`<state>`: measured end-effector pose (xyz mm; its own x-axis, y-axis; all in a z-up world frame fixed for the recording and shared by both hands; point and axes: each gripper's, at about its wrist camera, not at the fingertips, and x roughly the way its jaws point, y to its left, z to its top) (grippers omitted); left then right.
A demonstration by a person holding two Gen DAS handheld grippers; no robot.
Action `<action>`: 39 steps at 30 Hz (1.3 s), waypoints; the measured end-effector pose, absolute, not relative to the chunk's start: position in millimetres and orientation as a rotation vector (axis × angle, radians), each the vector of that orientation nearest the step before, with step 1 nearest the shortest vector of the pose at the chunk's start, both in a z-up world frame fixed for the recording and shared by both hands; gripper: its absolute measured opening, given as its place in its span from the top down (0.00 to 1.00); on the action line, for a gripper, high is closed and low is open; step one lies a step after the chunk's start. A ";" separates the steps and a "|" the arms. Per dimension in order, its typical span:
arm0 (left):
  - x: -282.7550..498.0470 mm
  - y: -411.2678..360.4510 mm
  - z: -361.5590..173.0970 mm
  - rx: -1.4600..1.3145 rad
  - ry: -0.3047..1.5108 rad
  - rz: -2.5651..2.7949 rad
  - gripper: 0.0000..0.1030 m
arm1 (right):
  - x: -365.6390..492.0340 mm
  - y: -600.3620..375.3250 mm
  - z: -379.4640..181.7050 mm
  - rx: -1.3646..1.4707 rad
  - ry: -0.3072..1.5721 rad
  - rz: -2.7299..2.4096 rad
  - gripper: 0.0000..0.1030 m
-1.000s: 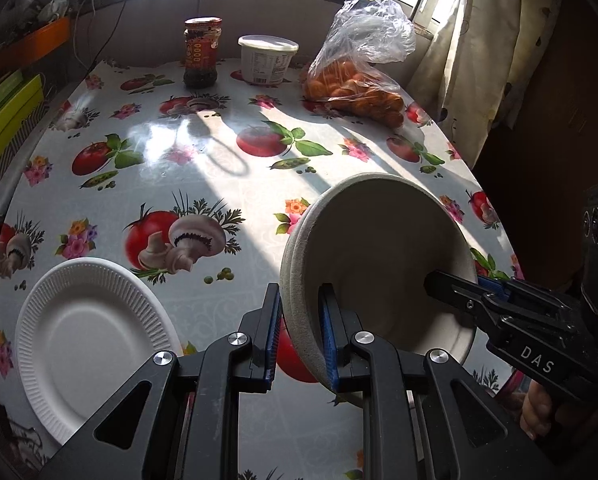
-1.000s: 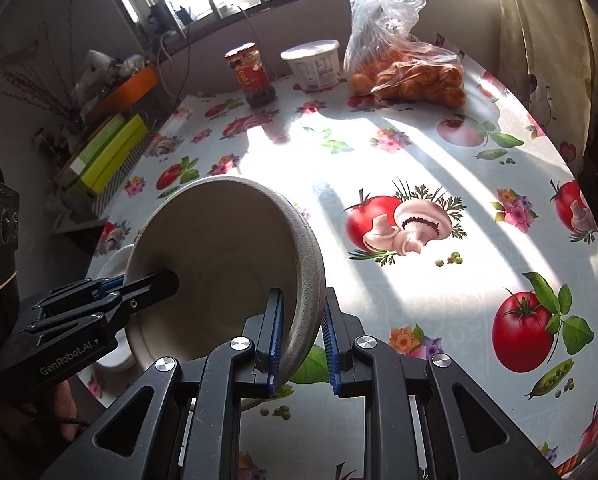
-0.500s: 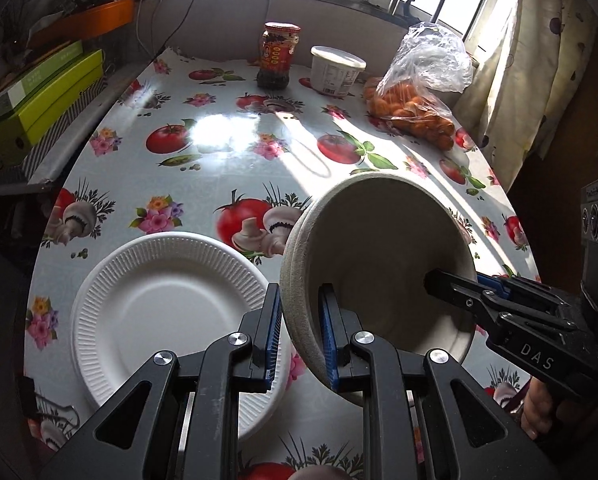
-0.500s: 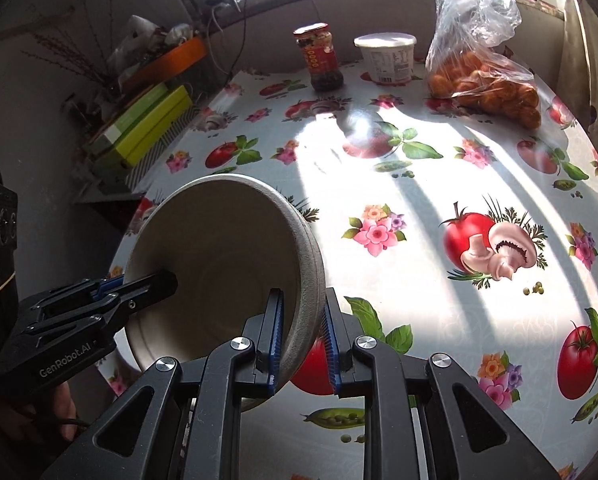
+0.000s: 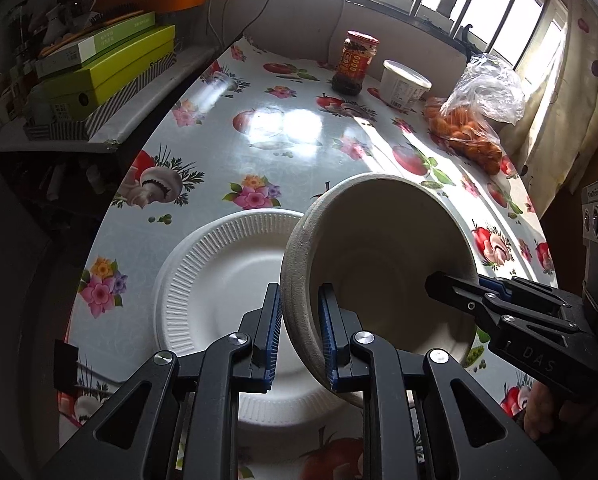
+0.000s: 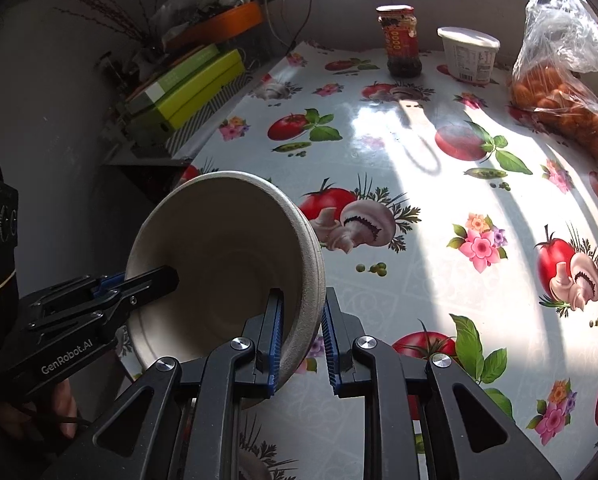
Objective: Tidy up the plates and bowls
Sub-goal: 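Carry the nested bowls with both grippers over the white plate stack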
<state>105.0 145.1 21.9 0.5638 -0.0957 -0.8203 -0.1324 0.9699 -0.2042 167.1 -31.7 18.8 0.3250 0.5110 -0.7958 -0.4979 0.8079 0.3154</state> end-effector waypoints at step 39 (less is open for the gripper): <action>103.7 195.8 -0.5 -0.318 1.038 0.120 0.81 | 182.4 29.1 -3.8 -0.045 1.143 0.735 0.81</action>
